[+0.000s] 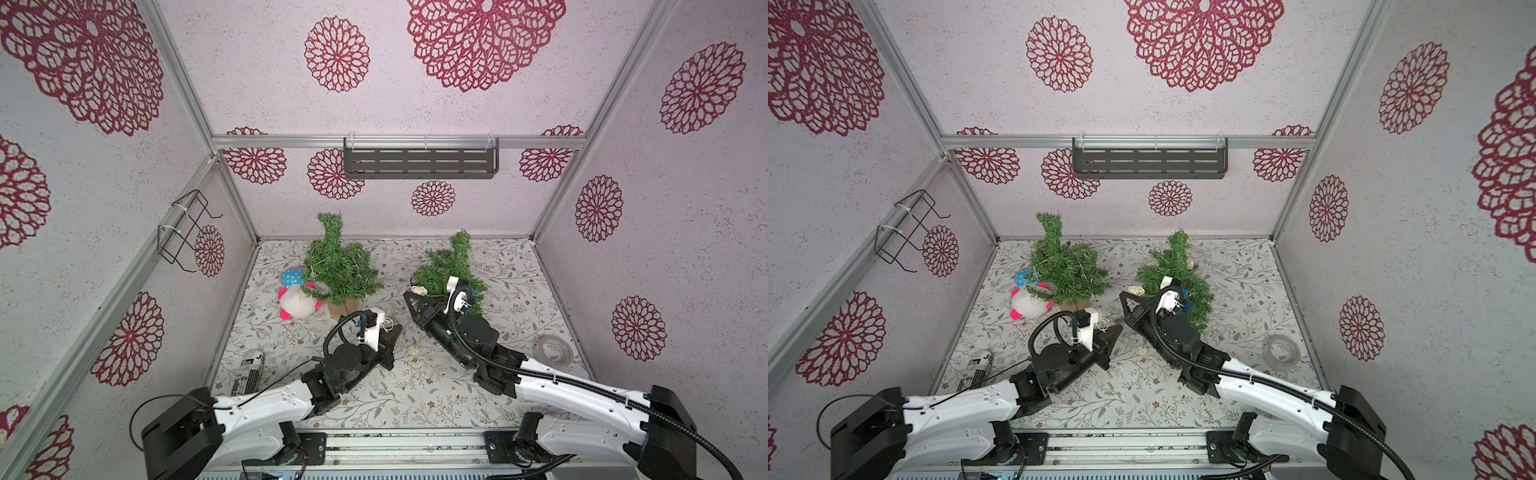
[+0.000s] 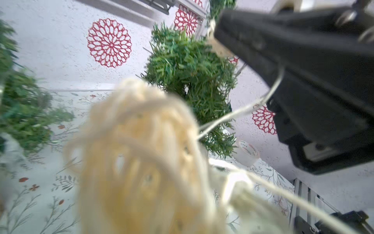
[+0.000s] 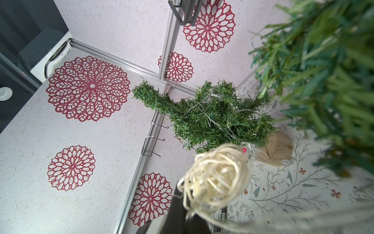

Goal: Wrap string light around the christmas tree
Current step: Wrap the light string around the Christmas tree.

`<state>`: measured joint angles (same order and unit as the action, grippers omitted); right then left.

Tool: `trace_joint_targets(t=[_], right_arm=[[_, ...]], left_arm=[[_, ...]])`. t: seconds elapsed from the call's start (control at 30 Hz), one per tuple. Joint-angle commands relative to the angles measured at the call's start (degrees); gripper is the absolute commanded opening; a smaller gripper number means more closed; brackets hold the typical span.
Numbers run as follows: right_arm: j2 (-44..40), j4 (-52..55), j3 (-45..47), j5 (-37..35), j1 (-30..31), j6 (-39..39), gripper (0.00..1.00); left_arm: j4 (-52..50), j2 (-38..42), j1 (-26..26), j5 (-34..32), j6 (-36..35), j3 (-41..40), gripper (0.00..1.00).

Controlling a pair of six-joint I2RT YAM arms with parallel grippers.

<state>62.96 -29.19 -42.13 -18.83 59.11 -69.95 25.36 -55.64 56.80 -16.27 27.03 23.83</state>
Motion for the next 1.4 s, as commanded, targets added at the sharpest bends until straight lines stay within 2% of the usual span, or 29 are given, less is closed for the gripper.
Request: trace_joint_targets(t=[0.0, 0.13, 0.27, 0.37, 0.53, 0.63, 0.7, 0.8, 0.9, 0.97, 1.03, 1.2, 1.27, 1.37], right_arm=[[-1.1, -0.8, -0.7, 0.4, -0.6, 1.9, 0.00], [1.1, -2.5, -2.4, 2.7, -0.6, 2.4, 0.00], [2.8, -2.5, -3.9, 4.1, -0.7, 3.1, 0.00], [2.8, -2.8, -4.0, 4.4, -0.7, 3.0, 0.00], [3.3, -4.4, -5.6, 5.8, -0.7, 4.0, 0.00], [3.4, -3.5, -6.9, 6.6, -0.7, 5.1, 0.00], [3.1, -2.4, -7.9, 6.7, -0.9, 6.1, 0.00], [2.8, -1.6, -9.3, 7.2, -1.3, 7.2, 0.00], [2.5, -1.5, -10.1, 7.7, -1.3, 7.8, 0.00], [2.5, -1.6, -10.1, 7.7, -1.3, 7.8, 0.00], [2.6, -1.8, -10.0, 7.8, -1.2, 7.7, 0.00], [2.8, -2.3, -10.0, 8.4, -1.2, 7.3, 0.00], [2.9, -2.7, -9.7, 8.5, -1.3, 7.2, 0.00], [2.9, -2.9, -9.6, 8.5, -1.3, 7.0, 0.00]], left_arm=[[-18.4, 8.2, -1.7, -1.4, 3.2, -0.3, 0.00], [-15.6, 12.2, -3.4, 1.2, 2.3, -2.3, 0.00], [-18.0, 9.8, -4.7, 1.5, -0.6, 0.9, 0.00], [-19.6, 7.4, -6.0, 4.5, -2.4, 3.6, 0.00], [-14.3, 2.7, -6.6, 7.9, -2.3, 0.9, 0.02], [-9.1, -0.1, -6.7, 9.7, -2.4, -1.4, 0.18], [-7.2, -1.1, -6.7, 9.5, -3.7, -2.2, 0.36], [-4.9, -2.4, -6.9, 9.9, -6.5, -2.8, 0.56], [-2.0, -5.6, -7.0, 11.8, -8.8, -2.2, 0.66], [-0.2, -7.8, -7.0, 12.8, -9.6, -1.4, 0.68], [1.6, -9.1, -7.0, 10.5, -10.0, -1.4, 0.69], [8.3, -10.7, -8.4, 8.4, -10.2, -3.6, 0.65], [10.9, -12.9, -8.9, 8.4, -10.5, -3.5, 0.62], [11.2, -15.6, -9.4, 9.2, -11.2, -1.9, 0.50]])
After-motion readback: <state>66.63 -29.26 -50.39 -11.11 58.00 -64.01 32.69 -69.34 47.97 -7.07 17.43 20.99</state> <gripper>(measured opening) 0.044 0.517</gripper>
